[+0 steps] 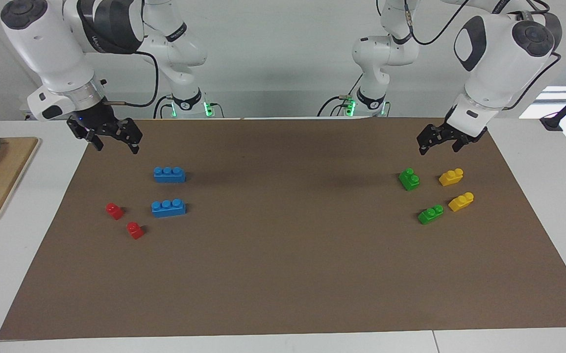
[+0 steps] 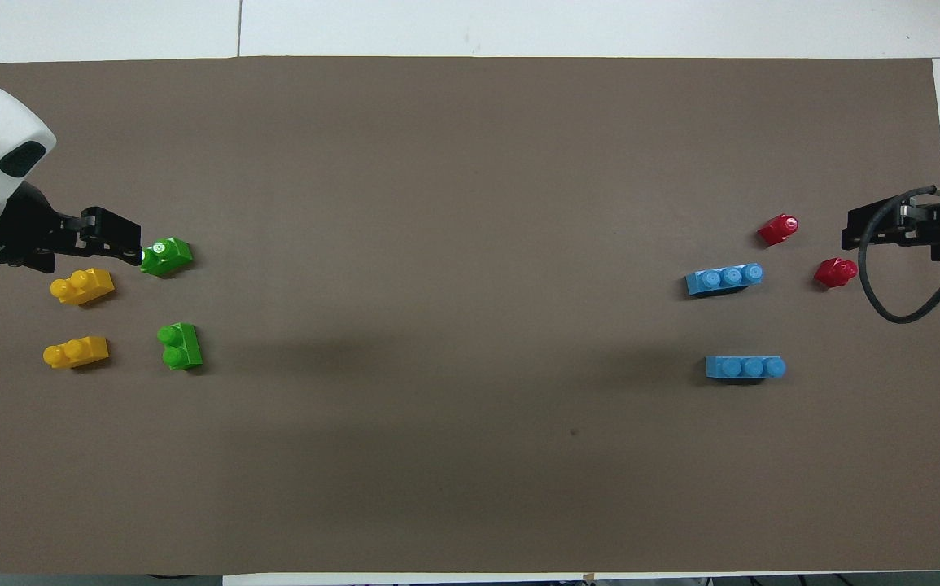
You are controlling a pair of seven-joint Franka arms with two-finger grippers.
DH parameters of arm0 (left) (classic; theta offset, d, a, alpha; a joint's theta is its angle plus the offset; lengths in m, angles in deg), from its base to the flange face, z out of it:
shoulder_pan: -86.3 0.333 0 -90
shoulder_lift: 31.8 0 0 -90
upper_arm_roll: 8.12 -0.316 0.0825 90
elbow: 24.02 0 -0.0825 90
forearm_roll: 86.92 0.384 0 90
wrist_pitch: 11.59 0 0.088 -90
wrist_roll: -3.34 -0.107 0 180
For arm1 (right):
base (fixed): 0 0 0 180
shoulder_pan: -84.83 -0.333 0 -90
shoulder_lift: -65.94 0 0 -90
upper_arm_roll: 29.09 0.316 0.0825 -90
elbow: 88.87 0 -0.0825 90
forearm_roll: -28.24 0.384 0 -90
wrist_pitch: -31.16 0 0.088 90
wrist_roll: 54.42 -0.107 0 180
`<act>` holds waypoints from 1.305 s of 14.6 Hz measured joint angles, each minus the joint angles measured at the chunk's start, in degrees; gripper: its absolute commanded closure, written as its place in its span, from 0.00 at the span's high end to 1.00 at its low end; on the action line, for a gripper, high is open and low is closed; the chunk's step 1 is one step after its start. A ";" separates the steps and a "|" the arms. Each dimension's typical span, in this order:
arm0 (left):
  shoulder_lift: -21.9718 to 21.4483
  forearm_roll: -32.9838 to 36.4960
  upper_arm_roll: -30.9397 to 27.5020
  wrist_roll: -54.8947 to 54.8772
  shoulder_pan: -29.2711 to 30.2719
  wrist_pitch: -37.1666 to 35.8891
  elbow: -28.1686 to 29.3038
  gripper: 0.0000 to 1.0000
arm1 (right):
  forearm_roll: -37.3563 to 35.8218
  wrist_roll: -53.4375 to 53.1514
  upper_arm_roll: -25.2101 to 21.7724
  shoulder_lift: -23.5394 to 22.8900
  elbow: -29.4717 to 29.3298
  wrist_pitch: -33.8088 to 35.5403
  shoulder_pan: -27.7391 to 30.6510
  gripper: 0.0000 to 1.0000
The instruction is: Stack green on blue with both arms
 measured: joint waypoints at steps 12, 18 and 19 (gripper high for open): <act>-0.64 0.00 -0.40 0.19 0.19 1.29 2.86 1.00 | 0.00 0.00 -0.09 0.00 -0.03 0.00 0.03 1.00; -1.80 0.00 -0.86 -1.86 1.44 9.24 9.58 1.00 | 0.00 0.00 -0.09 0.00 -0.04 0.00 0.03 1.00; -1.90 0.00 -0.88 -2.16 1.66 10.48 11.12 1.00 | 0.00 0.00 -0.09 0.00 -0.04 0.00 0.03 1.00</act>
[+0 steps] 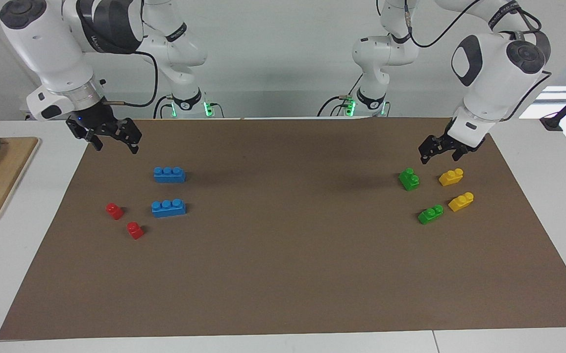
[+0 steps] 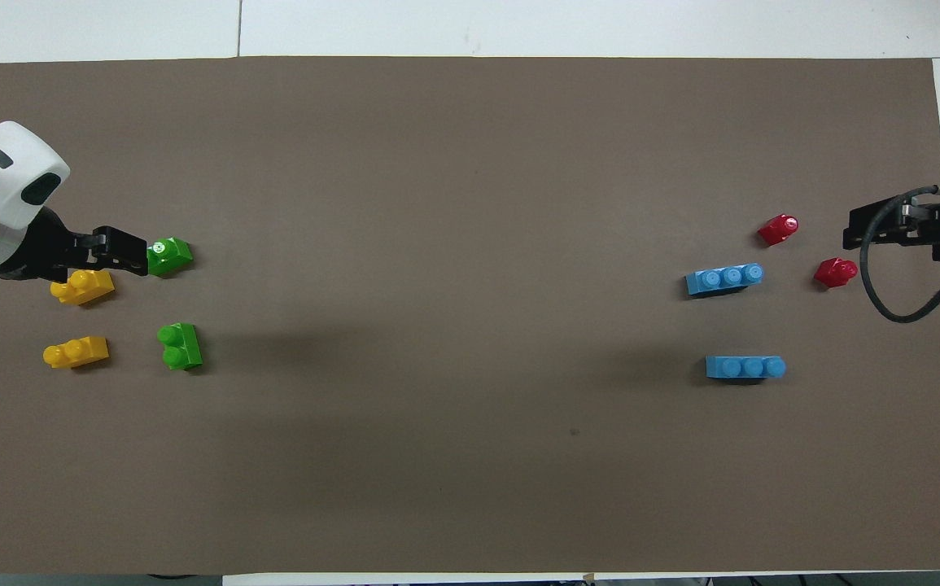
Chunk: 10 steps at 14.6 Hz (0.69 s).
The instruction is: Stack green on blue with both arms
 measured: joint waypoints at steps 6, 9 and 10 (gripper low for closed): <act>-0.46 0.00 -0.16 -0.35 1.35 6.76 9.01 1.00 | 0.00 -6.61 -0.34 -0.01 0.04 -0.62 0.08 1.00; -0.63 0.00 -0.18 0.10 2.30 8.26 11.39 1.00 | 0.25 -21.16 -0.46 -0.31 0.70 -1.24 0.22 1.00; -0.67 0.00 -0.19 0.30 2.41 9.12 12.42 1.00 | 0.92 -26.47 -0.46 -0.54 0.95 -1.45 0.27 1.00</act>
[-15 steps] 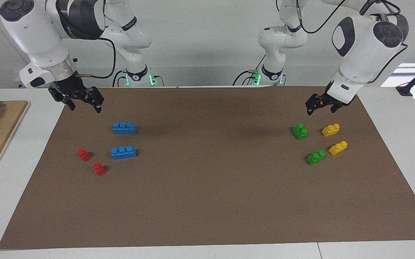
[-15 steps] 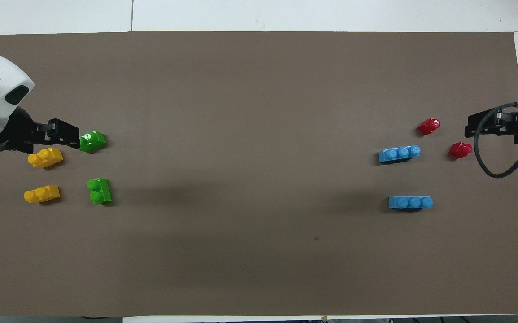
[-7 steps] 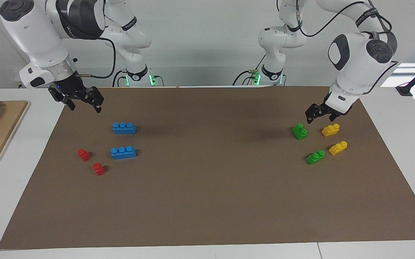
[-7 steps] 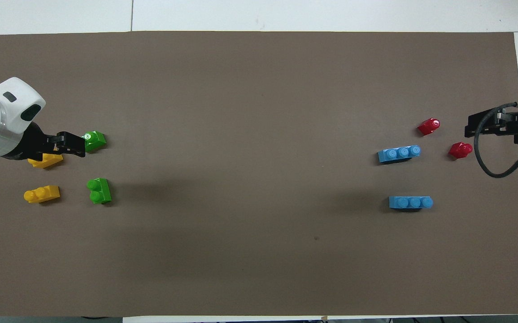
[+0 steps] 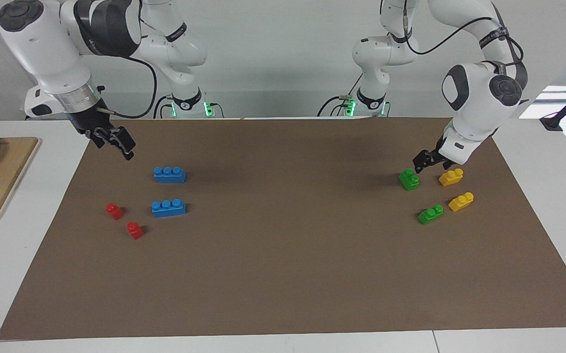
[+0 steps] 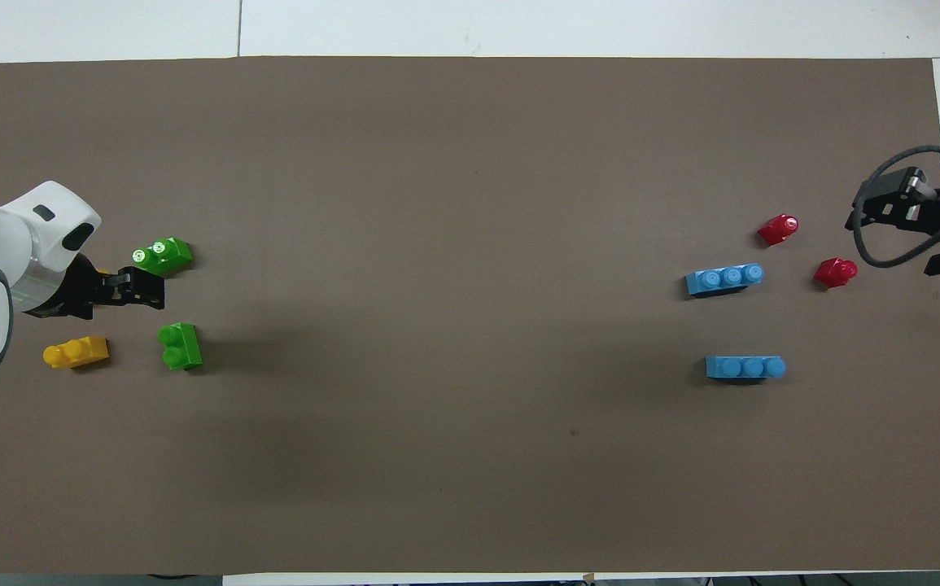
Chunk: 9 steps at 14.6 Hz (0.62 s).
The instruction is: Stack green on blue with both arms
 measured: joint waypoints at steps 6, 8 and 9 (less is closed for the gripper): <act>-0.75 0.00 0.04 0.78 0.01 6.97 7.46 1.00 | 7.15 -25.18 -0.01 -2.72 0.75 -0.15 1.85 1.00; -0.79 0.00 0.13 1.72 0.01 9.23 9.72 1.00 | 10.15 -30.35 -0.04 -4.44 0.91 -1.11 2.83 1.00; -0.79 0.00 0.19 1.92 0.00 10.78 10.92 1.00 | 10.73 -31.42 -0.05 -5.28 1.17 -1.89 3.20 1.00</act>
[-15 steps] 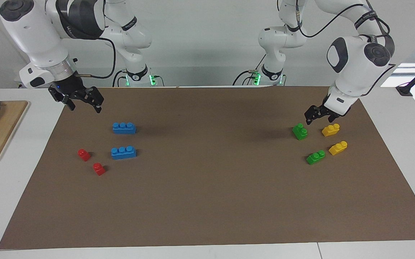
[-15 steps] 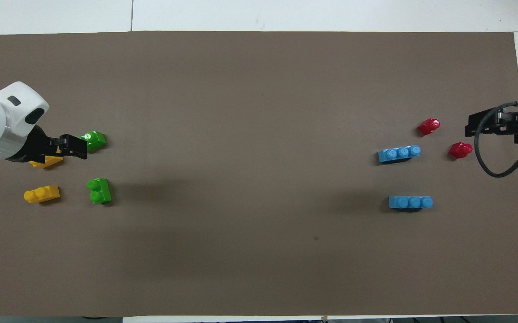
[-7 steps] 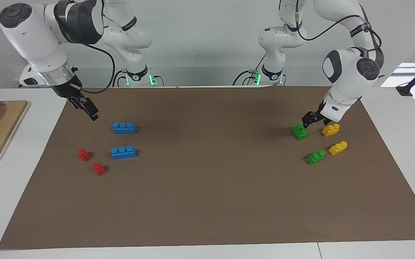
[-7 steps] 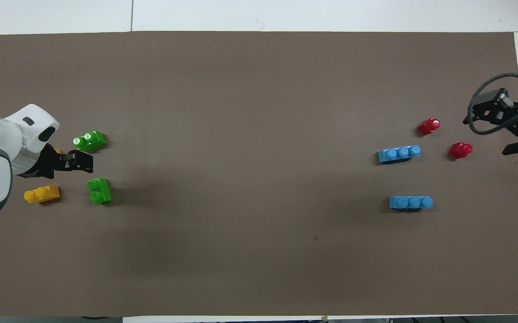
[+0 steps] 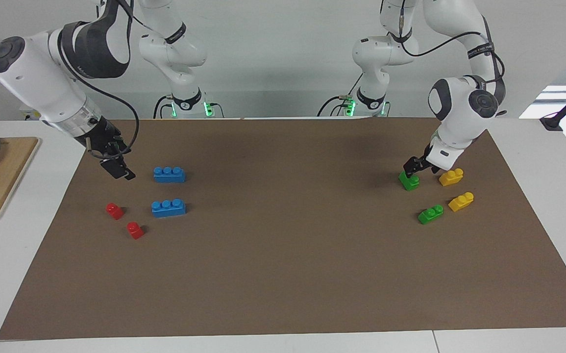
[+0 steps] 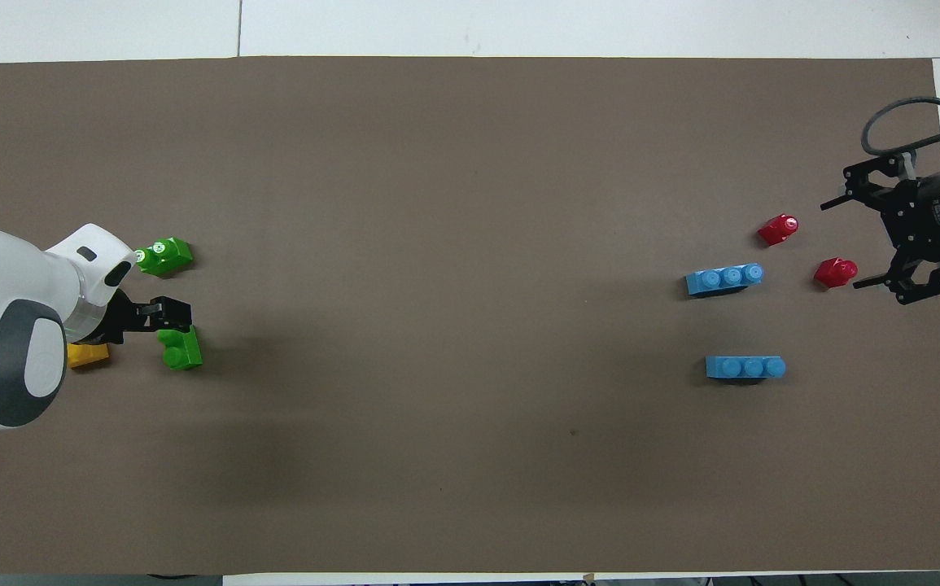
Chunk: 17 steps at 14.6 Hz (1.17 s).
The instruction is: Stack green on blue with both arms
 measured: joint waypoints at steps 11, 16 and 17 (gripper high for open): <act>0.16 0.00 0.25 2.09 -0.09 7.62 6.74 0.81 | 1.66 2.97 0.42 -5.91 6.88 -11.01 -0.03 1.00; 0.23 0.00 0.31 2.41 -0.09 8.42 7.35 0.06 | 2.39 3.34 0.45 -7.20 11.43 -18.76 -0.22 1.00; 0.23 0.00 0.31 2.43 -0.09 8.42 7.35 0.00 | 2.92 3.83 0.45 -7.20 12.42 -19.92 -0.24 1.00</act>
